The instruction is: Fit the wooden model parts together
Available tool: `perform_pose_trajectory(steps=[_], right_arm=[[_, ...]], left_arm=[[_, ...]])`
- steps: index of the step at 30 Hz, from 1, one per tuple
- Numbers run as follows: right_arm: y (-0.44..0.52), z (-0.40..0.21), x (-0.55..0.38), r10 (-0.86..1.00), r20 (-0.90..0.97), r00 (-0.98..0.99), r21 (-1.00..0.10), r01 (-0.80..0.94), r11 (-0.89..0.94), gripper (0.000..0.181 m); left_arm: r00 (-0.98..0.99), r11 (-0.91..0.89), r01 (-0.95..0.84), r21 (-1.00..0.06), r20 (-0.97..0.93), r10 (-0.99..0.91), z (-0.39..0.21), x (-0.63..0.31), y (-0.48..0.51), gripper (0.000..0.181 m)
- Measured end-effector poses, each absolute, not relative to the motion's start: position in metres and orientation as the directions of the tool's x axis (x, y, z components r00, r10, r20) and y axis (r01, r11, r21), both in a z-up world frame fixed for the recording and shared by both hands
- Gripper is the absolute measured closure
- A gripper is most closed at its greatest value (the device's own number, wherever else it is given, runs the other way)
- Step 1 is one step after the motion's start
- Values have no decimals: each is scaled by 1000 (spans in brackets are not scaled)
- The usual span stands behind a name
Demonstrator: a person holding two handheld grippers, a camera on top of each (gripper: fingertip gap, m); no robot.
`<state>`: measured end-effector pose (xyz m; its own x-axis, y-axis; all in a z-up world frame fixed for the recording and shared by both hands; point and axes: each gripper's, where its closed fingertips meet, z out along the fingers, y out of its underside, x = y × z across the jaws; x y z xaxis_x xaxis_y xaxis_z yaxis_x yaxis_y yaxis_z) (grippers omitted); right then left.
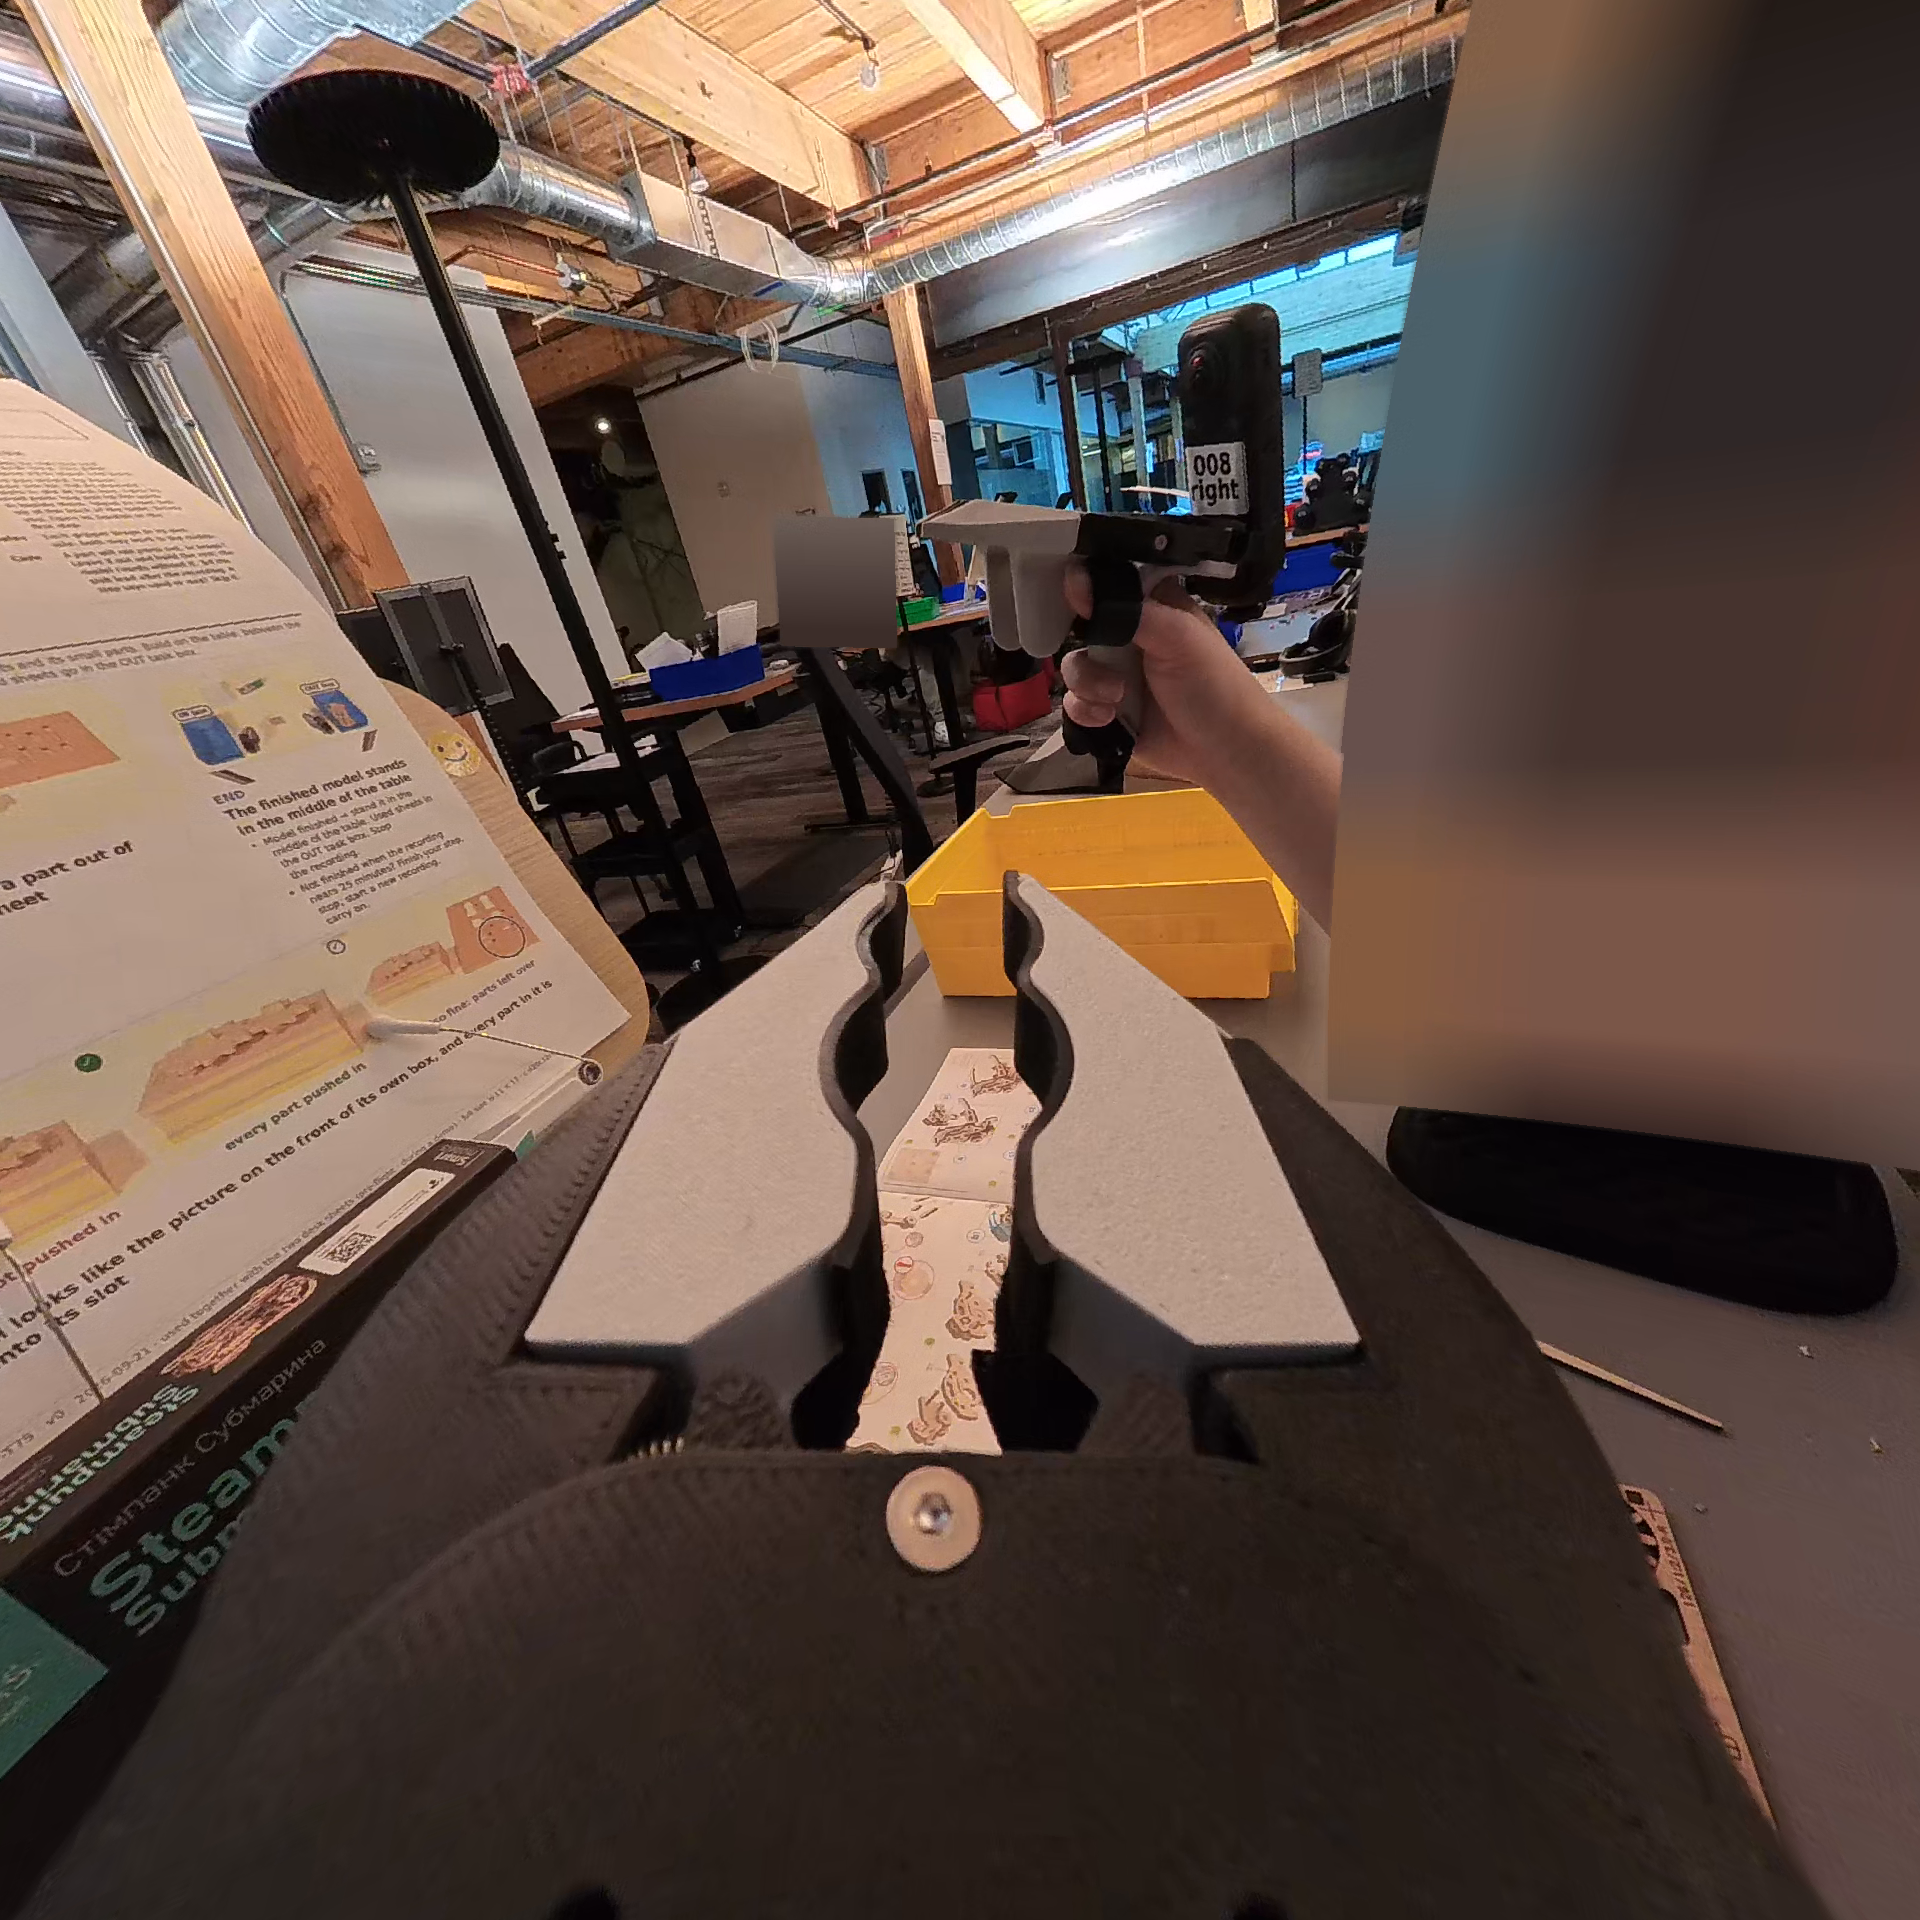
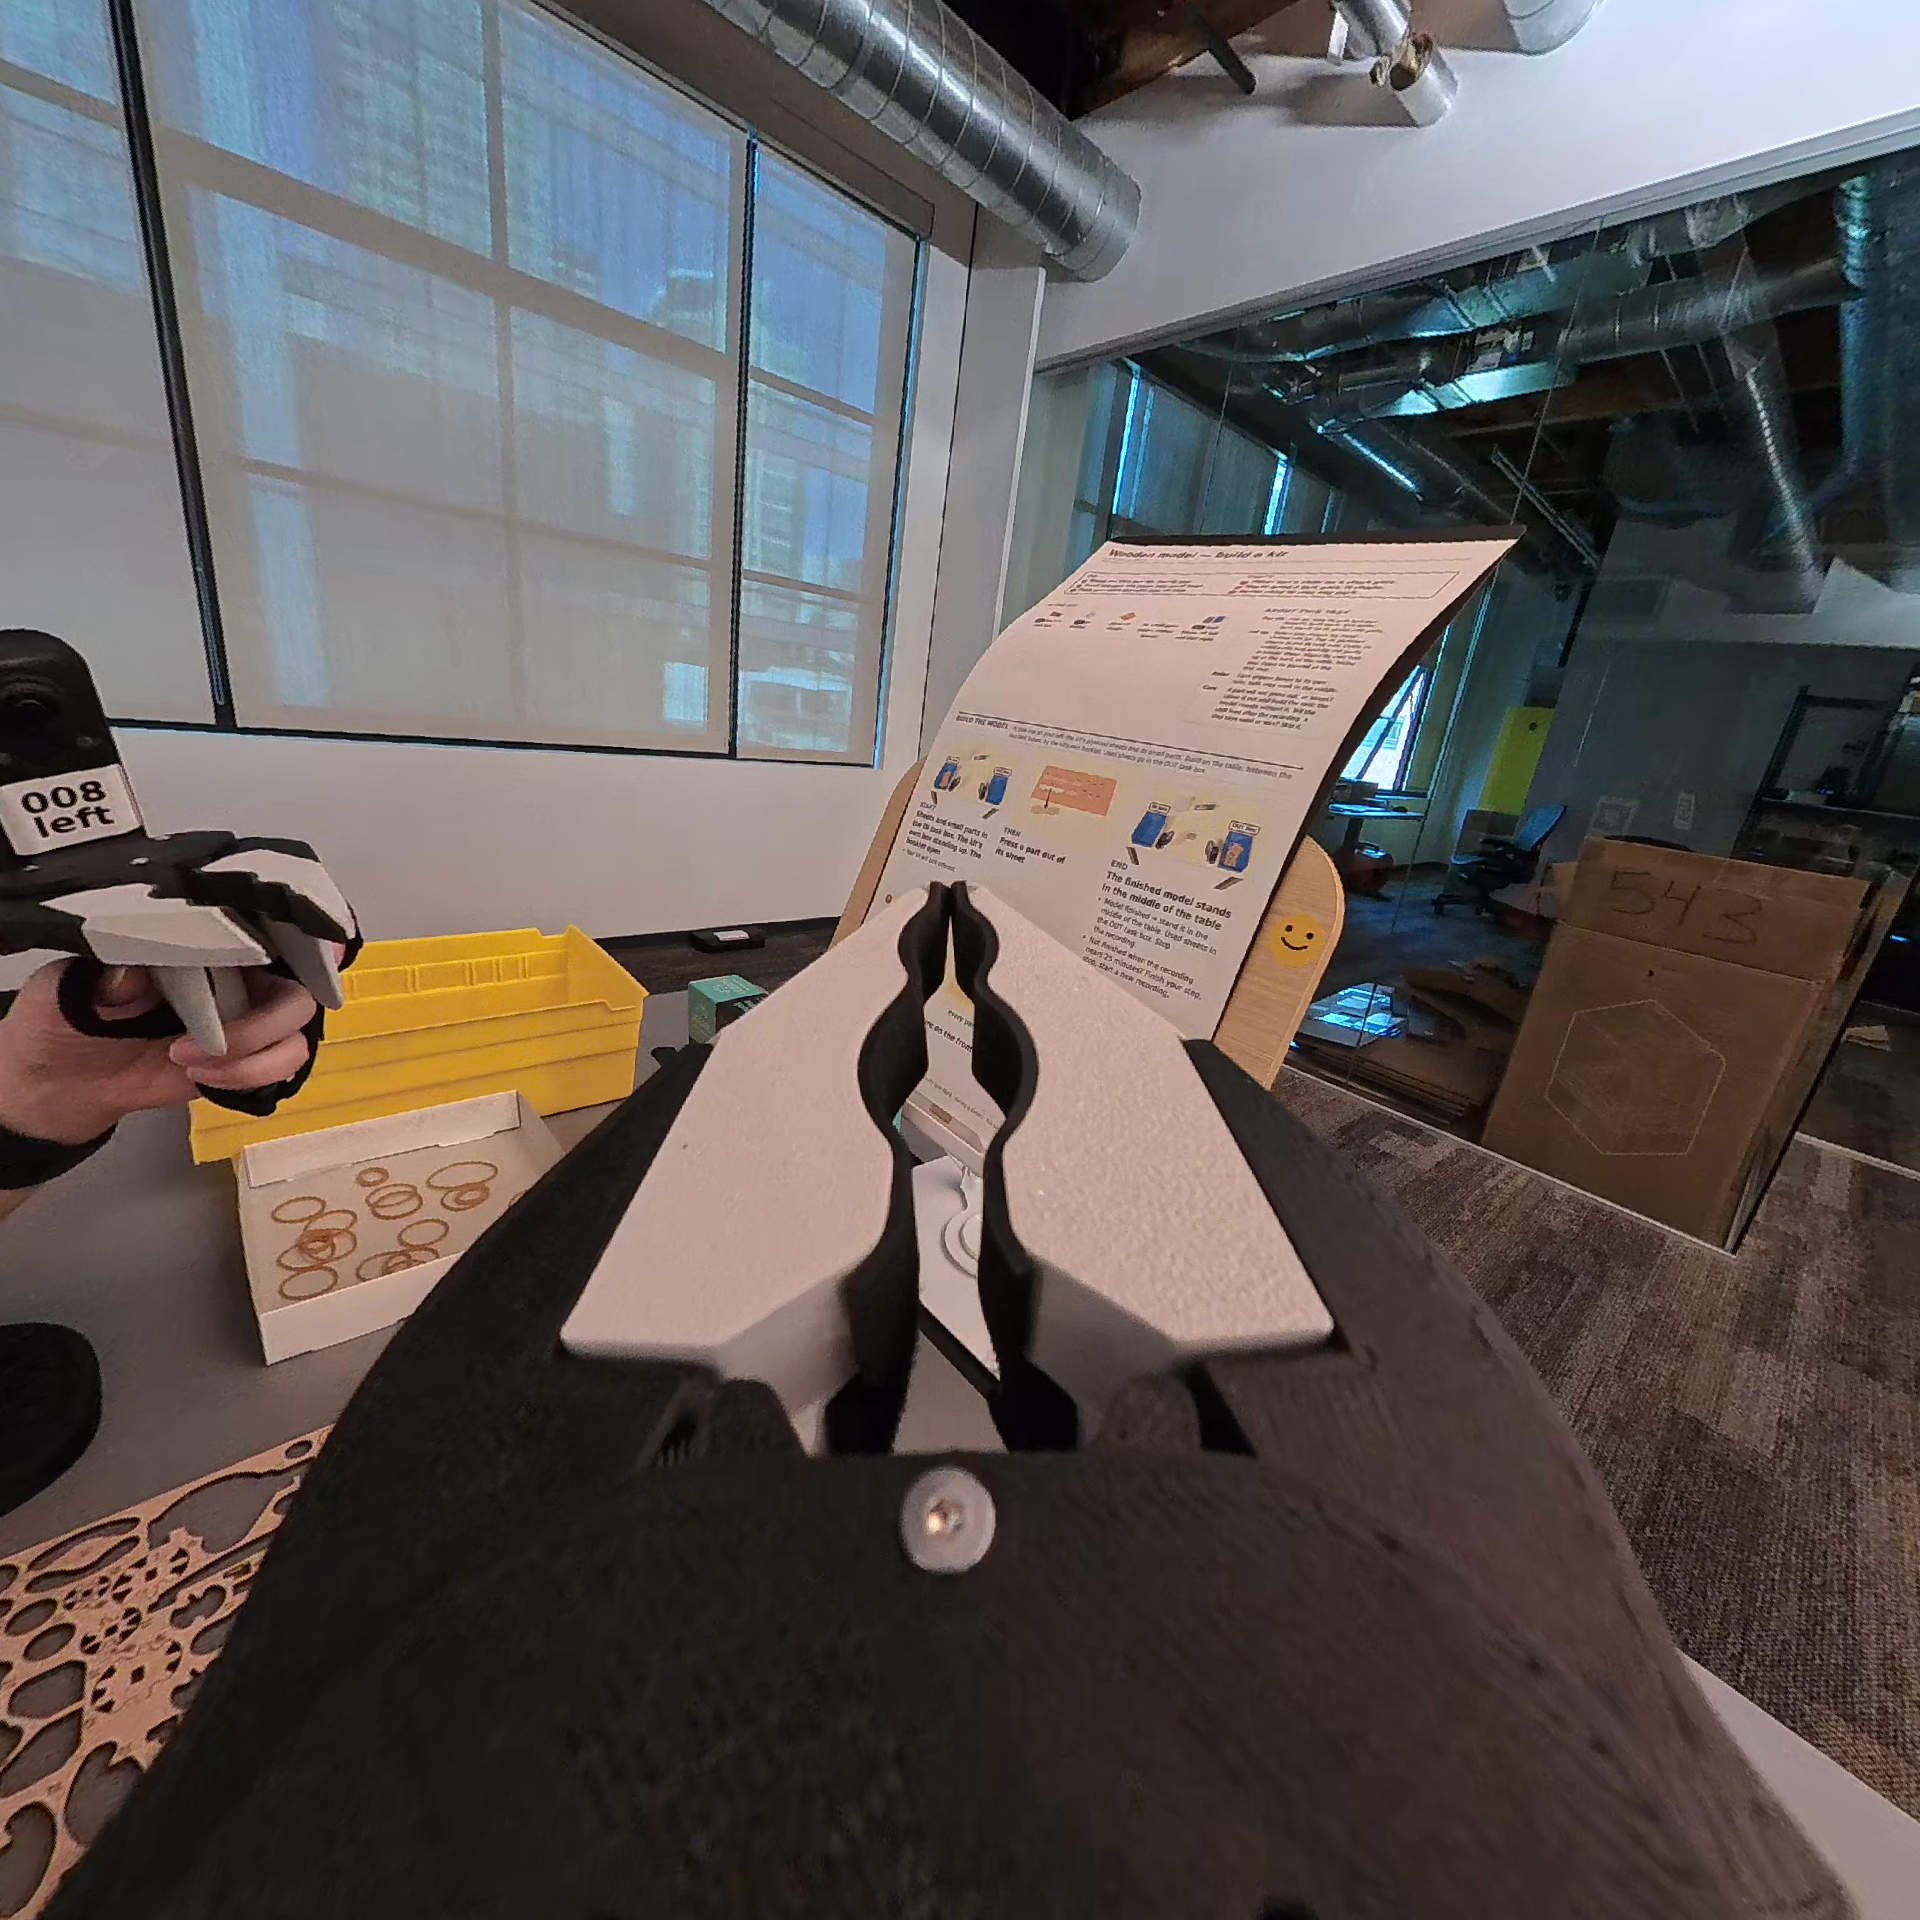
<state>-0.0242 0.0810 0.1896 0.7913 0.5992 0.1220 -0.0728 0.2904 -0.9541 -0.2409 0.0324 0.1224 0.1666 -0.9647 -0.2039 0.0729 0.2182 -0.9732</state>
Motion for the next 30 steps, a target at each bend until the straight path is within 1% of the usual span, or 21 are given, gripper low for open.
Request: perform_pose_trajectory(steps=[30], right_arm=[[81, 188, -24, 607, 117, 786, -957, -73, 280, 181]], left_arm=[[201, 232, 29, -972, -222, -954, 116, -240, 39, 165]])
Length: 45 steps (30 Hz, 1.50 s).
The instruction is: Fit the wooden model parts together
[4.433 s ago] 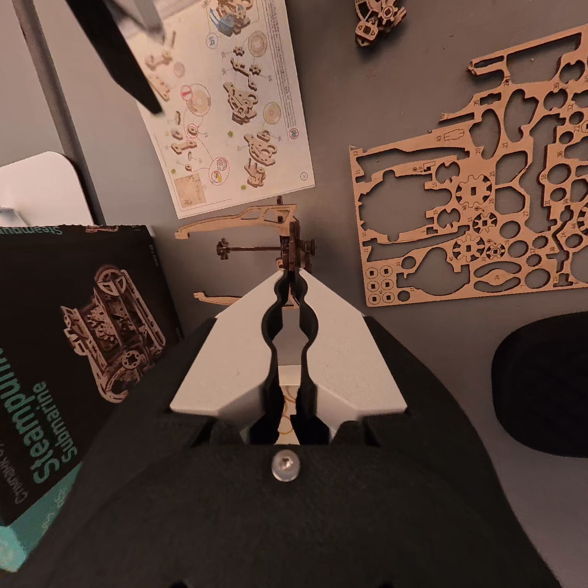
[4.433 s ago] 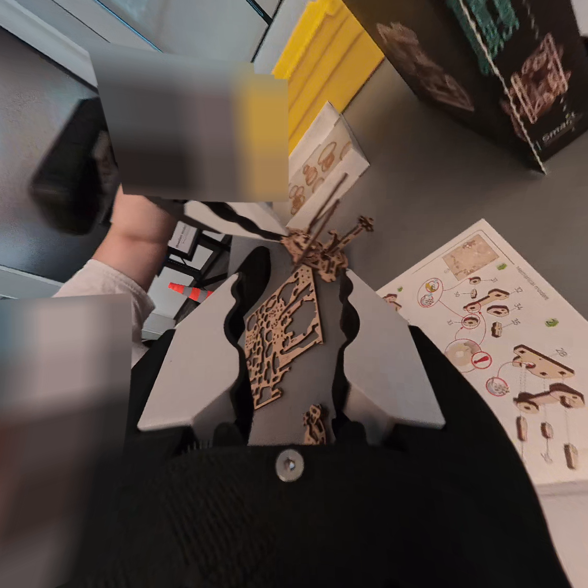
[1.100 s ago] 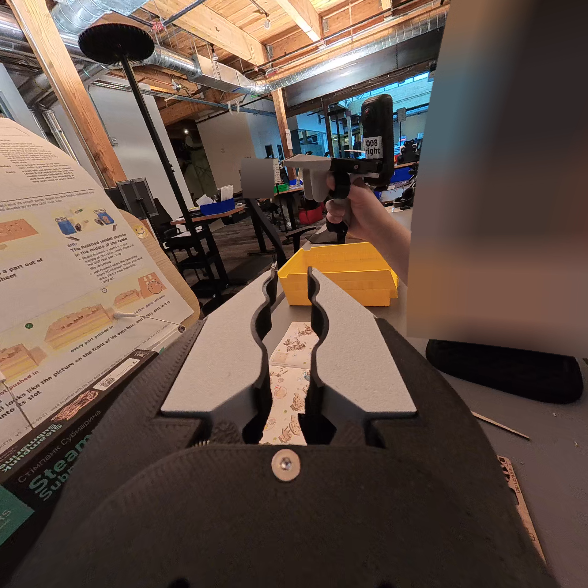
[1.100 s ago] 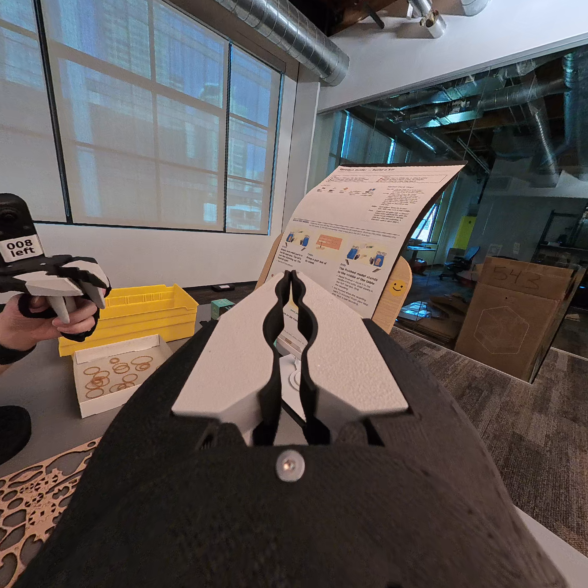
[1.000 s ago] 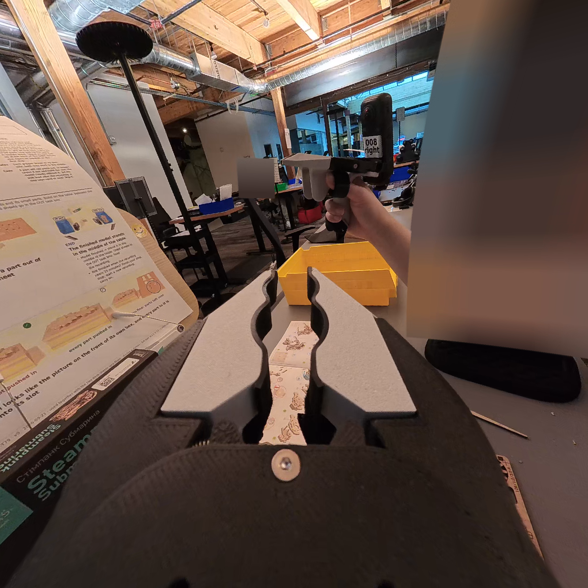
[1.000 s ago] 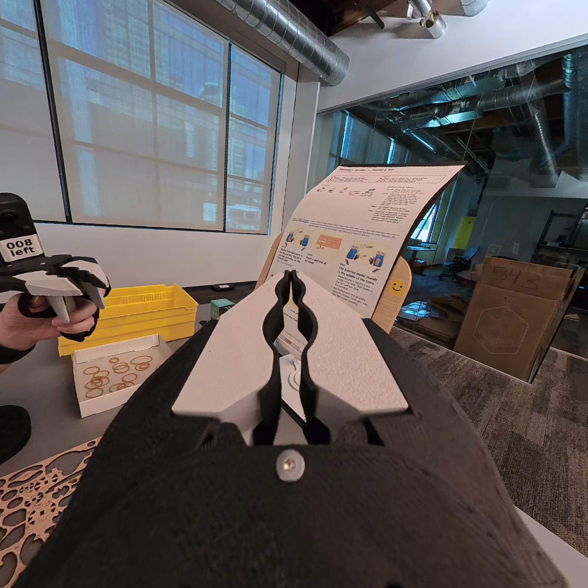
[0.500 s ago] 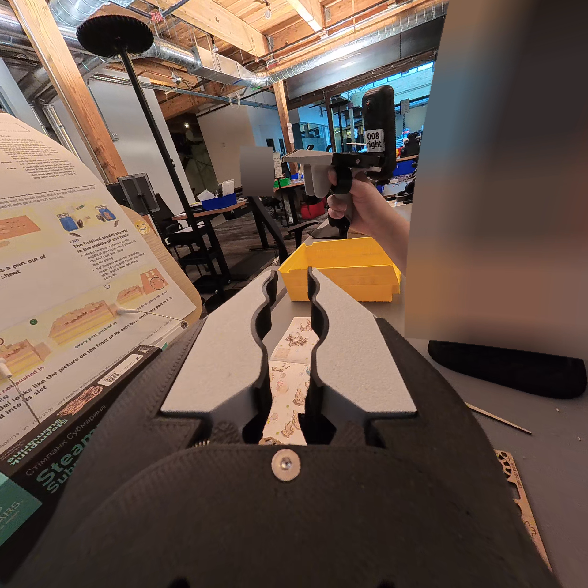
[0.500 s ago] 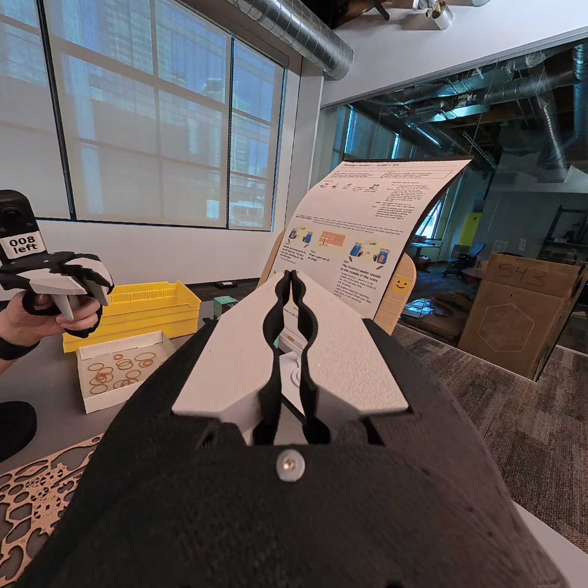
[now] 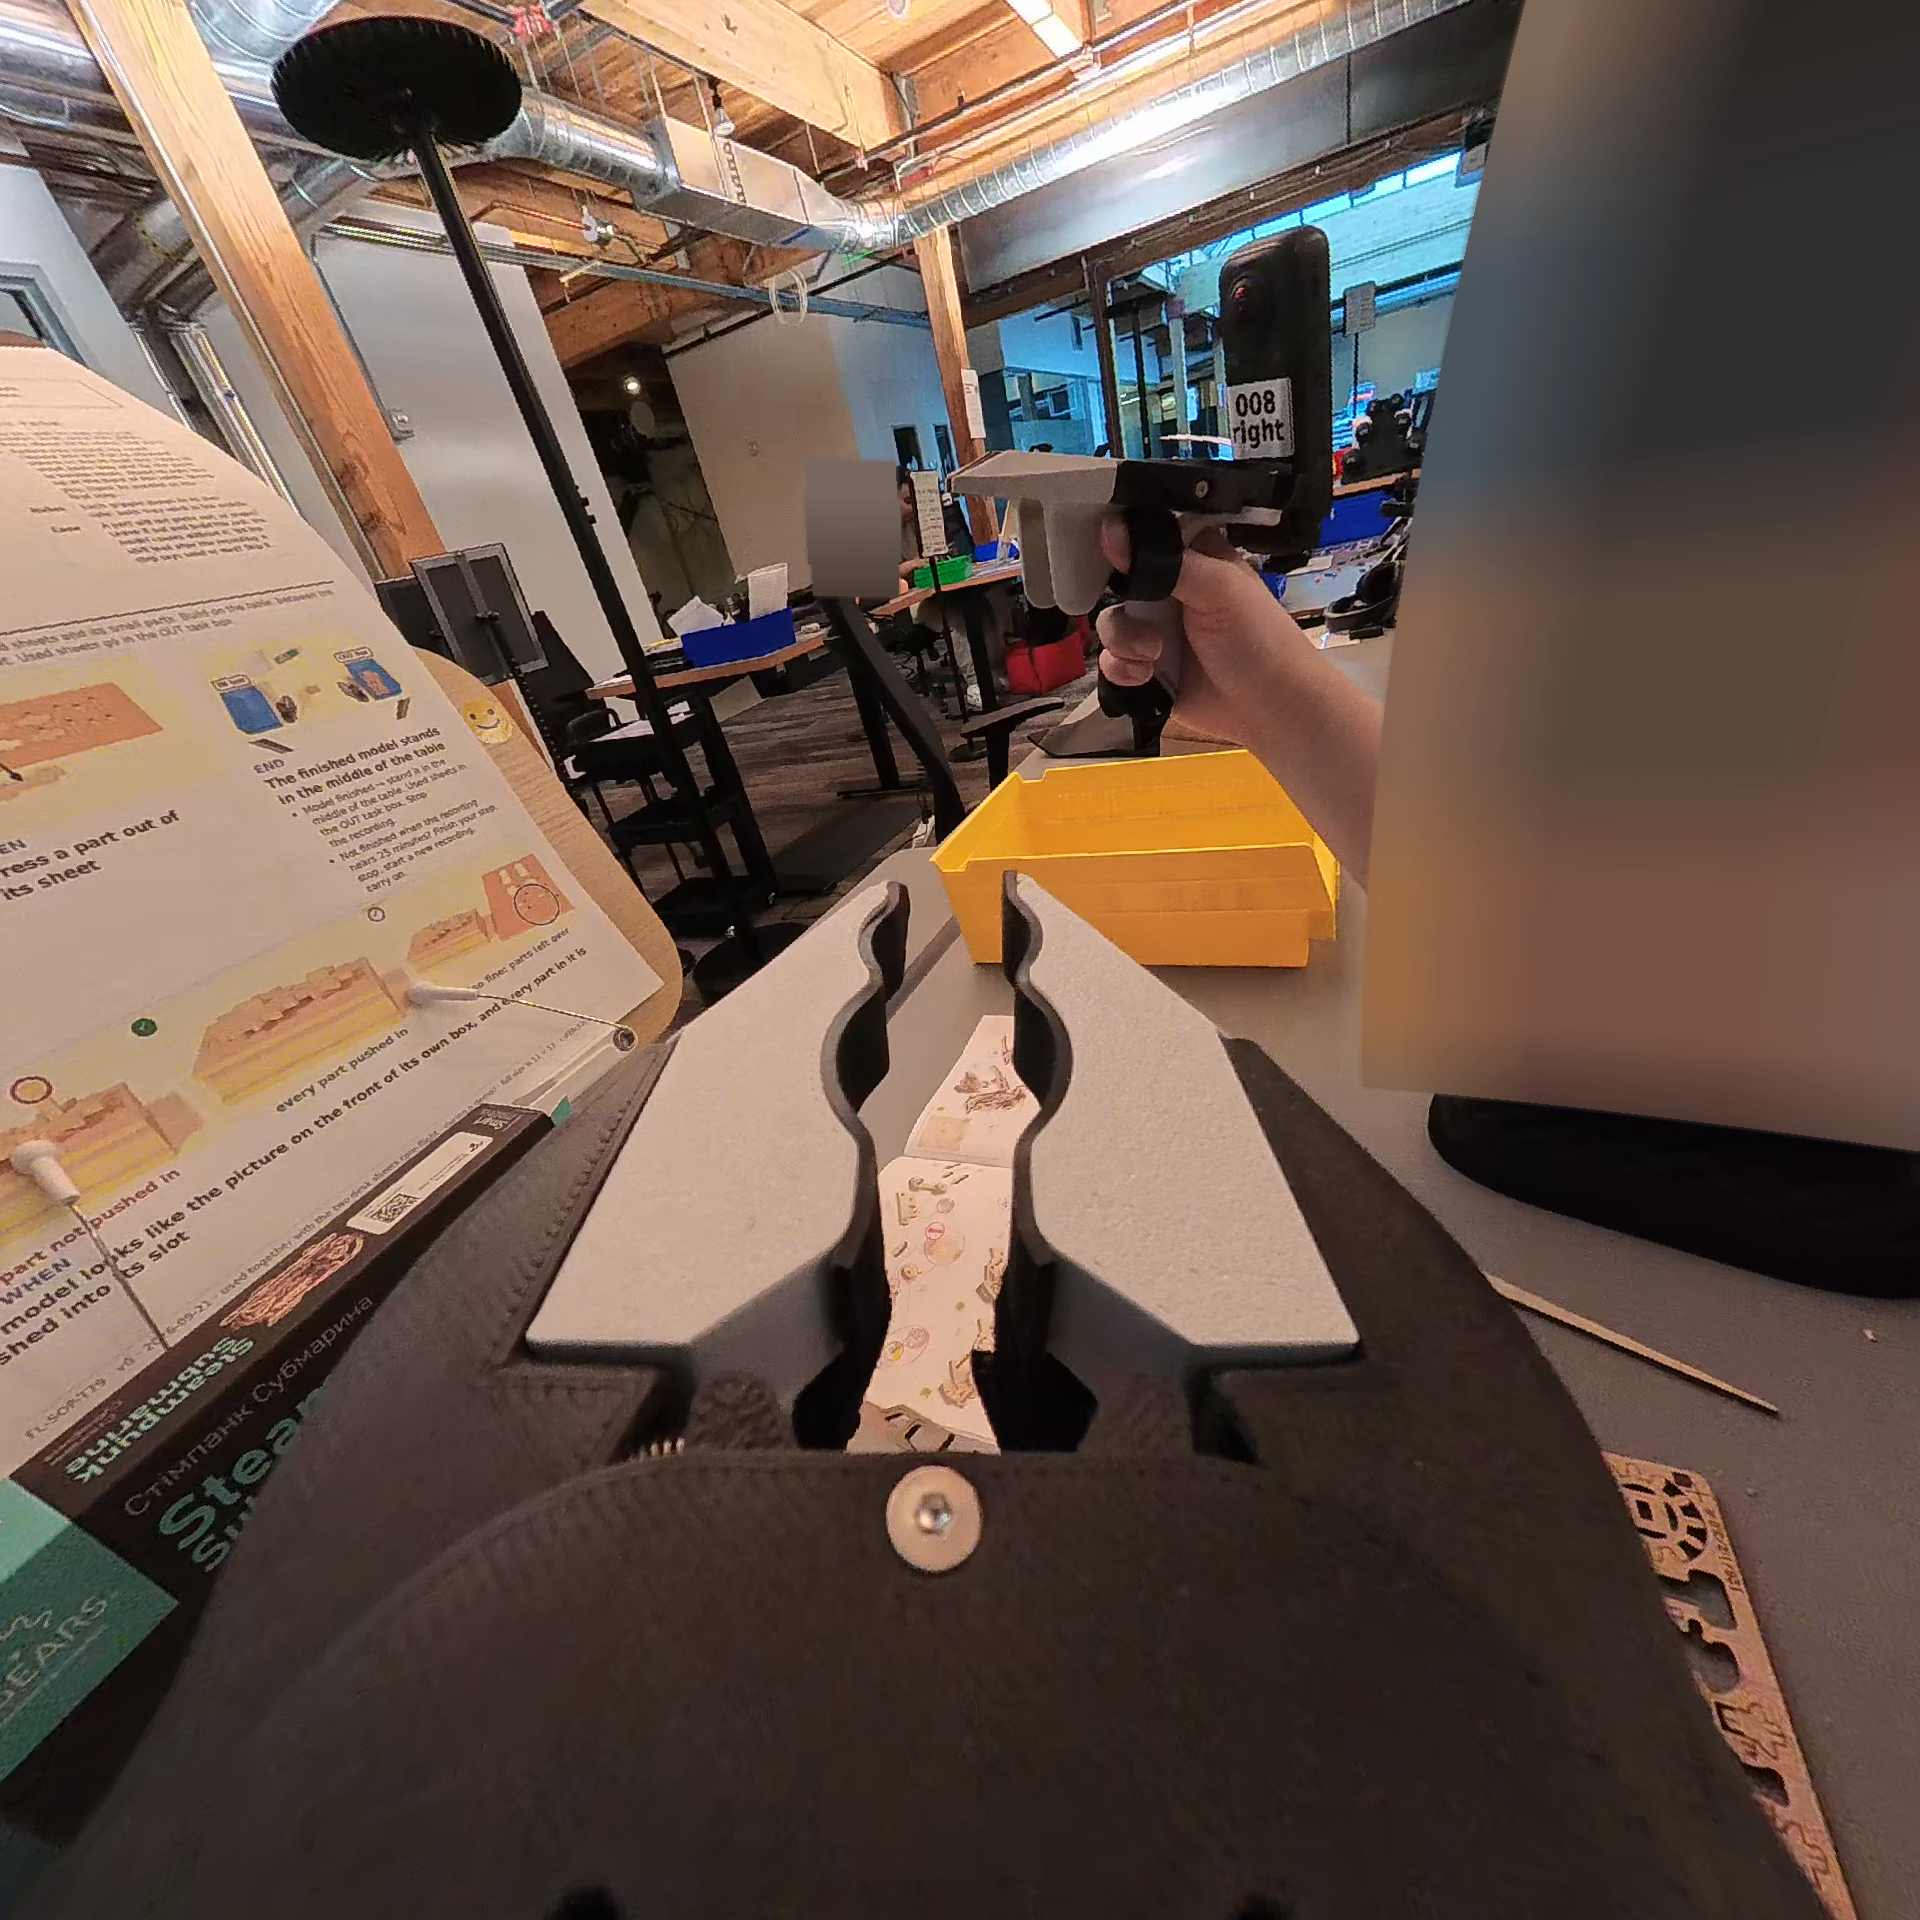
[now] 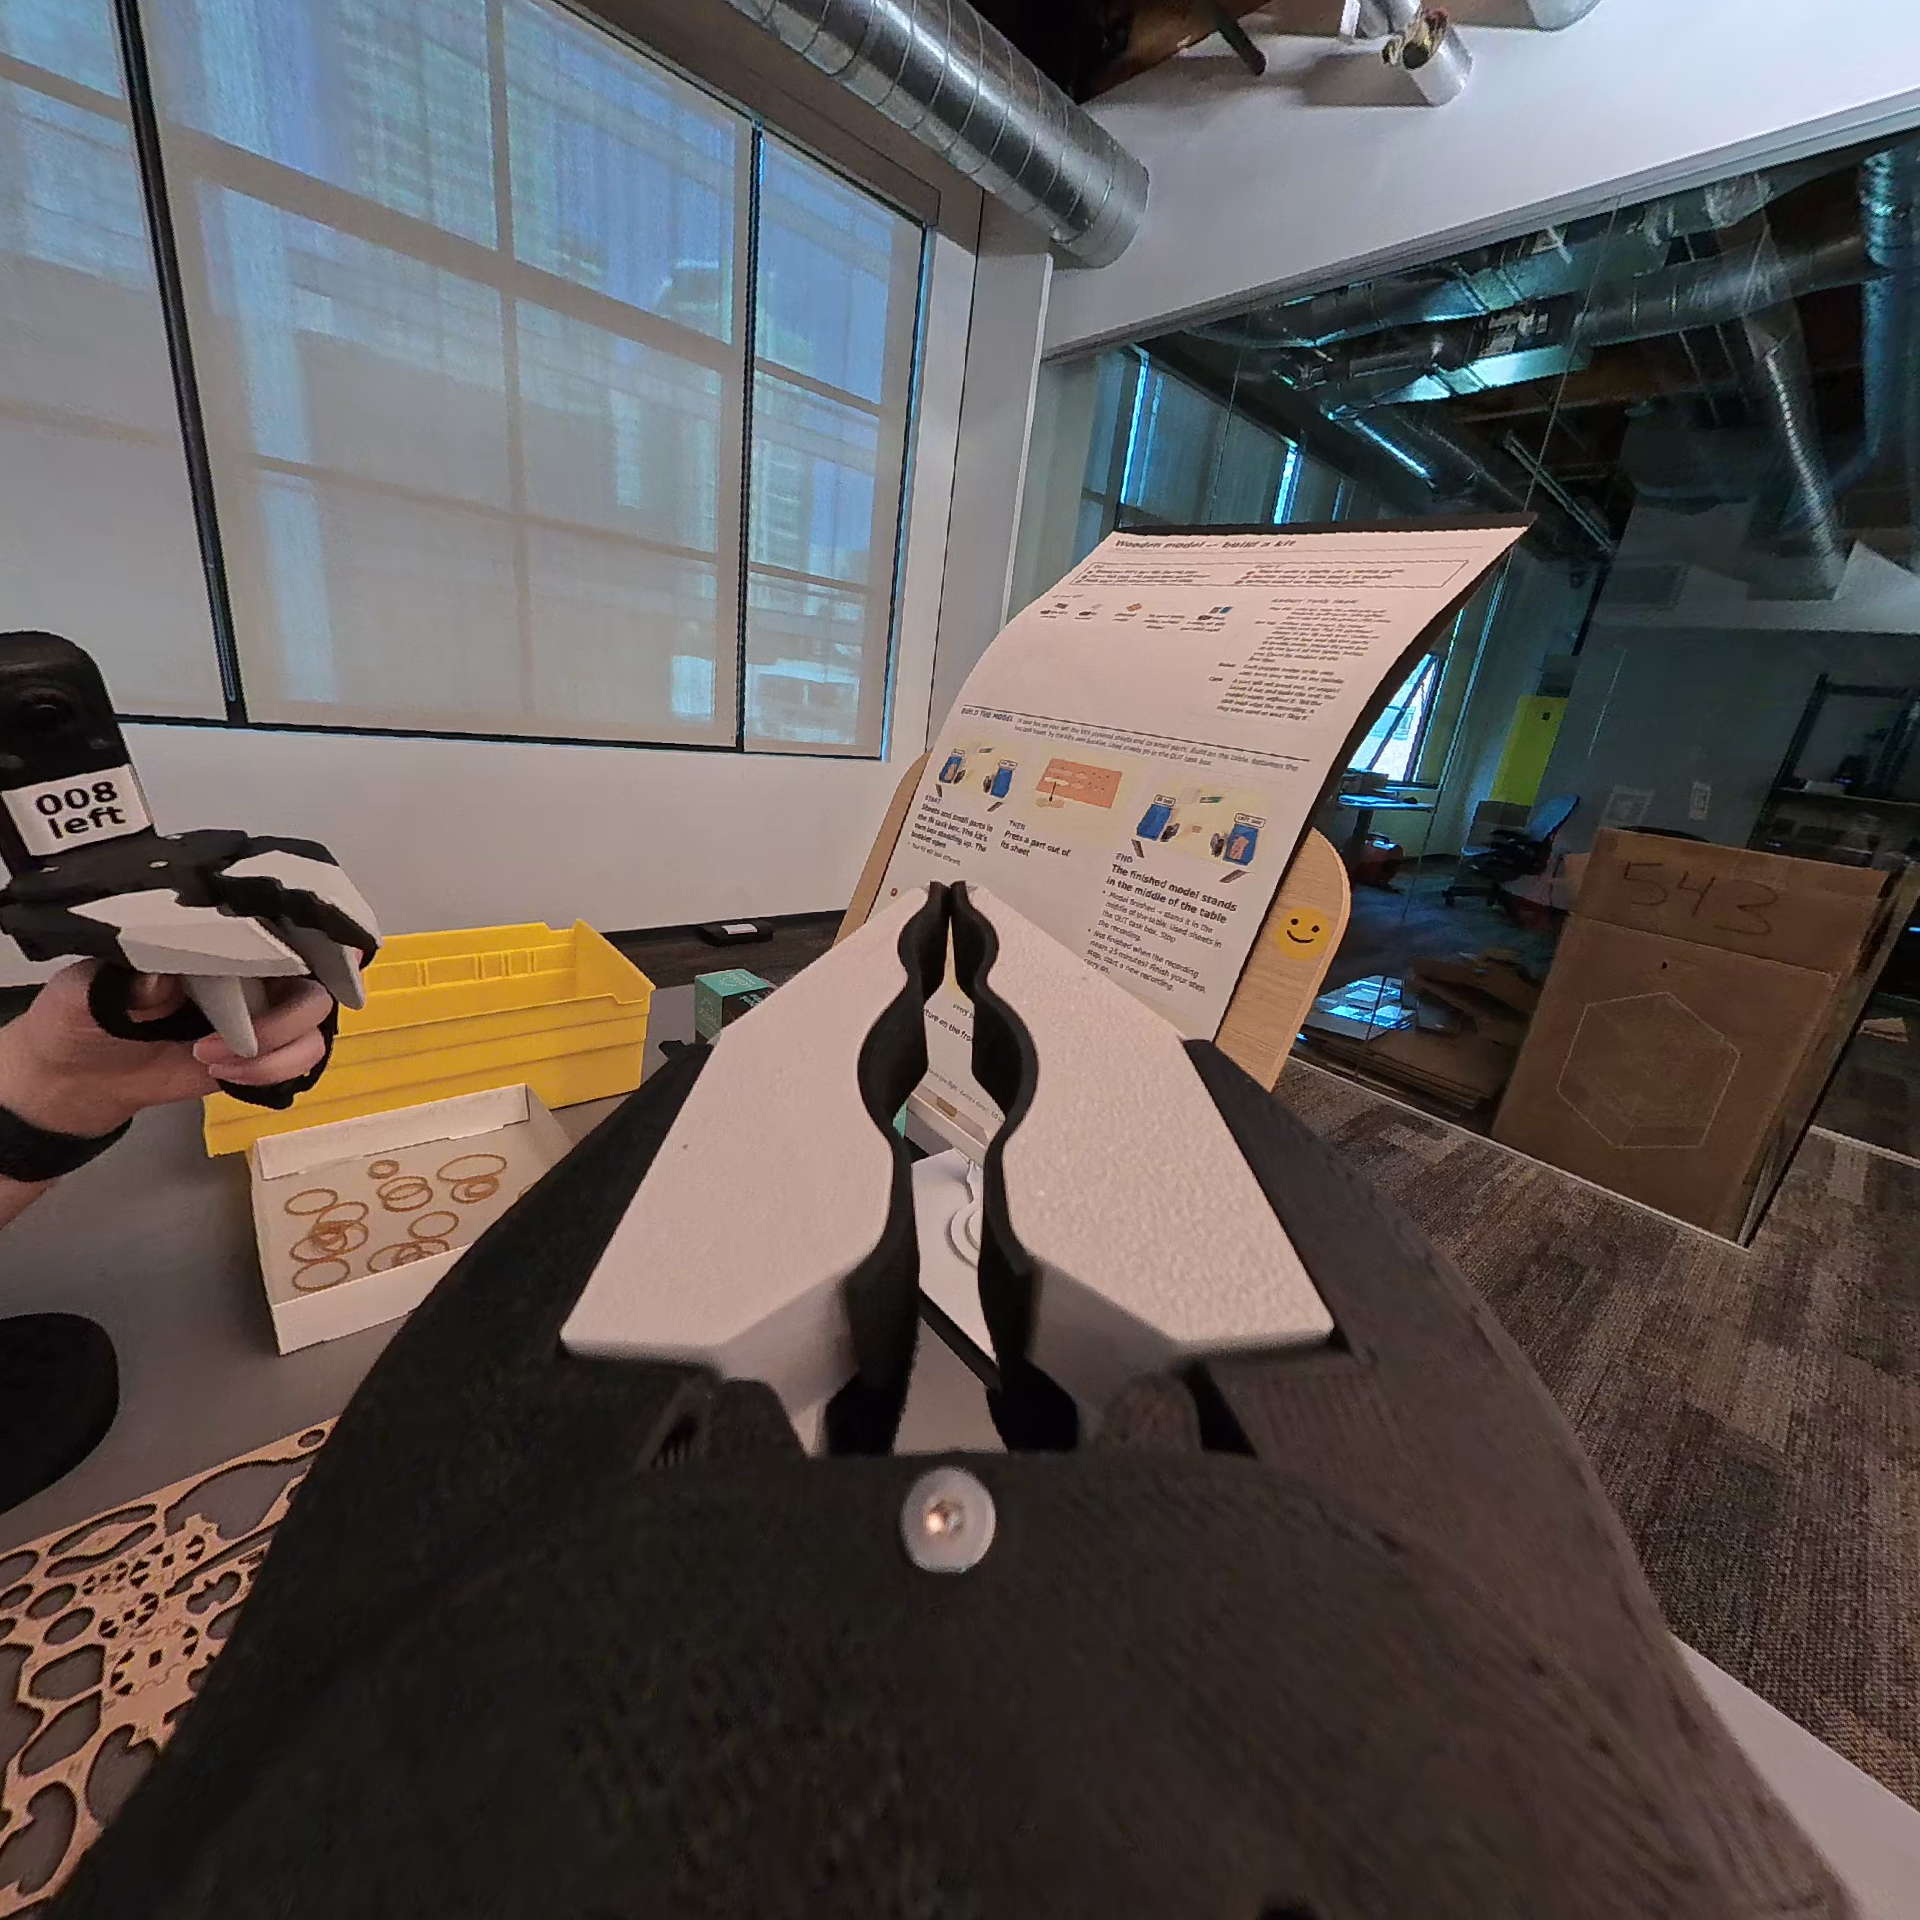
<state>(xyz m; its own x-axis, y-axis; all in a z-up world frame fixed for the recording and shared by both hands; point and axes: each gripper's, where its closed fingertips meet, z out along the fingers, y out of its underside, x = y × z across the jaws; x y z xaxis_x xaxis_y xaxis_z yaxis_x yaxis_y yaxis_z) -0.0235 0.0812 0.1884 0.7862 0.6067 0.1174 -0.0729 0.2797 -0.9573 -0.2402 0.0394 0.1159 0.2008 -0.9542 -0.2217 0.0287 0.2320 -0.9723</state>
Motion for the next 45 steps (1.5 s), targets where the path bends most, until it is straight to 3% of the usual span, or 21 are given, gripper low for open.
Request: perform_pose_trajectory(steps=[11, 18, 23, 28, 38, 45], right_arm=[[83, 187, -24, 608, 116, 786, -959, -70, 273, 181], [86, 183, -20, 605, 113, 788, -965, -58, 256, 181], [85, 184, -12, 615, 86, 784, -967, -84, 242, 181], [82, 188, -8, 624, 70, 778, -958, -123, 260, 181], [81, 189, -6, 641, 49, 766, -955, -153, 256, 181], [88, 179, -21, 662, 48, 748, -969, -125, 211, 181]], left_arm=[[242, 225, -31, -974, -225, -944, 107, -240, 50, 165], [510, 140, -325, -935, -298, -807, 75, -266, 105, 153], [498, 131, -572, -810, -470, -729, 19, -272, 112, 149], [413, 85, -609, -789, -406, -815, -36, -250, 109, 131], [441, -11, -633, -774, -348, -827, -71, -246, 114, 106], [432, -21, -640, -768, -337, -836, -77, -246, 112, 111]])
